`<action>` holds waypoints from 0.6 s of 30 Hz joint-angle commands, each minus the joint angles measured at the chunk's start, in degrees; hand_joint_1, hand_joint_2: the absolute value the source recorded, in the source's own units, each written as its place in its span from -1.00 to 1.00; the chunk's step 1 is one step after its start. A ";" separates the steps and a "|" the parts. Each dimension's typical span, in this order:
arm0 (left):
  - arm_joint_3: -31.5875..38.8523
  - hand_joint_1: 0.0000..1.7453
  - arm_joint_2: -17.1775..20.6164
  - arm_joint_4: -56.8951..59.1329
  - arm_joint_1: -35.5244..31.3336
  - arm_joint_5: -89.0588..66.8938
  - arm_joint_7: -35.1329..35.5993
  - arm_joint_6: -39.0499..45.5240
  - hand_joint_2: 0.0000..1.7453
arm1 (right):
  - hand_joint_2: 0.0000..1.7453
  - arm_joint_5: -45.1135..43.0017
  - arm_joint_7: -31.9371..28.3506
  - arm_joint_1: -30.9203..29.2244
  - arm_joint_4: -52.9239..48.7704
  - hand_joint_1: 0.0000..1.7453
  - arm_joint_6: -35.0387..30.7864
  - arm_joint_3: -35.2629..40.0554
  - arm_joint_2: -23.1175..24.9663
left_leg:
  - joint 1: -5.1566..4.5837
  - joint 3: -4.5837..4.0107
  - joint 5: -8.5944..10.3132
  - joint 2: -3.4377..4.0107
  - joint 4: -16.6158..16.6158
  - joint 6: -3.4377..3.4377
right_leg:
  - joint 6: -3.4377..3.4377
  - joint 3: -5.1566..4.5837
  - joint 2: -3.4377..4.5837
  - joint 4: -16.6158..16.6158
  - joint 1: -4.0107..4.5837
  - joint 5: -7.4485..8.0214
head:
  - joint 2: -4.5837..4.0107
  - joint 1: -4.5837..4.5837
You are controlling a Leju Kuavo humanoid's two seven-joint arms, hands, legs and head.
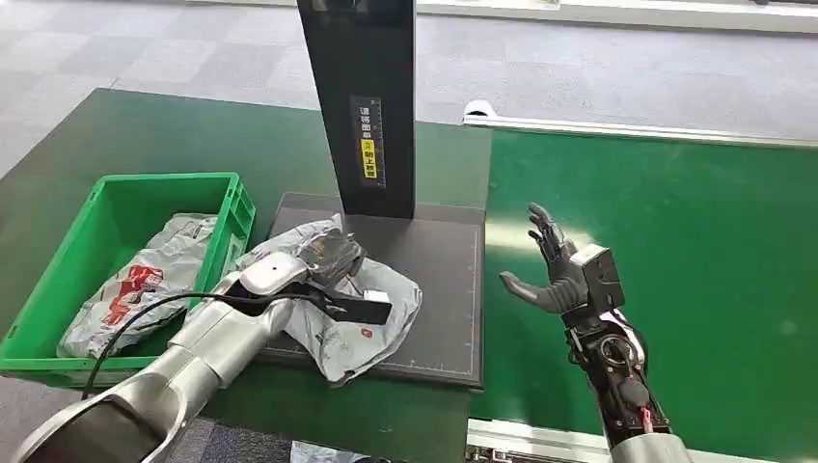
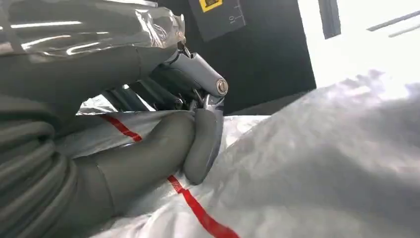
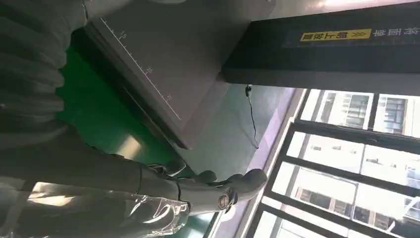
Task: Moved the parcel from conveyor to table for the left to box.
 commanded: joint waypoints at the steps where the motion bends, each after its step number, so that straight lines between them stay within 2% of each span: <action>1: -4.19 1.00 0.82 -1.67 0.16 2.54 -2.46 2.26 1.00 | 1.00 -0.96 0.00 -0.50 -0.20 -1.00 0.38 -0.43 -1.24 | -0.02 -0.01 0.00 -0.06 -0.01 0.04 | 0.01 0.01 -0.05 -0.02 -0.02 -0.01 | 0.00 0.00; 4: -4.08 1.00 0.86 -3.06 0.85 3.20 -4.42 7.00 1.00 | 1.00 -1.40 -0.12 0.62 -1.30 -1.00 0.42 -0.55 -1.75 | -0.03 0.02 0.00 -0.07 -0.06 0.05 | 0.02 0.06 -0.06 -0.07 -0.02 -0.01 | -0.02 0.02; 7: -2.09 1.00 0.03 -8.91 3.11 5.29 -8.80 20.57 1.00 | 1.00 -2.04 0.08 2.90 -4.15 -1.00 0.26 -0.99 -2.19 | -0.02 -0.03 0.00 -0.10 -0.01 0.03 | 0.01 0.01 -0.09 -0.04 -0.01 -0.03 | -0.02 0.00; 10: 0.18 1.00 -0.70 -15.62 4.51 6.45 -8.16 31.02 1.00 | 1.00 -2.85 0.69 4.46 -6.18 -1.00 -0.29 -1.31 -2.65 | -0.01 -0.06 -0.01 -0.26 -0.03 0.06 | 0.01 0.03 -0.21 -0.08 -0.01 -0.07 | -0.02 -0.02; 14: 3.54 1.00 -1.42 -18.04 4.69 7.10 -7.04 41.47 1.00 | 1.00 -3.20 0.76 5.28 -6.84 -1.00 -0.74 -1.45 -2.81 | -0.01 -0.22 -0.04 -0.18 0.06 0.05 | 0.04 -0.15 -0.10 0.00 -0.01 -0.07 | -0.02 0.00; 15: 6.79 1.00 -1.98 -21.18 5.79 7.99 -8.53 43.54 1.00 | 1.00 -3.37 0.84 5.52 -7.01 -1.00 -0.99 -1.38 -2.79 | 0.01 -0.25 -0.03 -0.13 0.05 0.03 | 0.03 -0.19 -0.06 -0.01 0.01 -0.04 | -0.02 0.02; 18: 24.98 1.00 -10.32 -28.18 10.42 7.90 -22.22 43.54 1.00 | 1.00 -4.09 0.95 5.89 -7.03 -1.00 -2.06 -0.80 -2.93 | -0.01 -0.21 -0.06 -0.01 0.03 0.04 | 0.02 -0.19 0.01 -0.01 -0.01 -0.05 | 0.00 0.00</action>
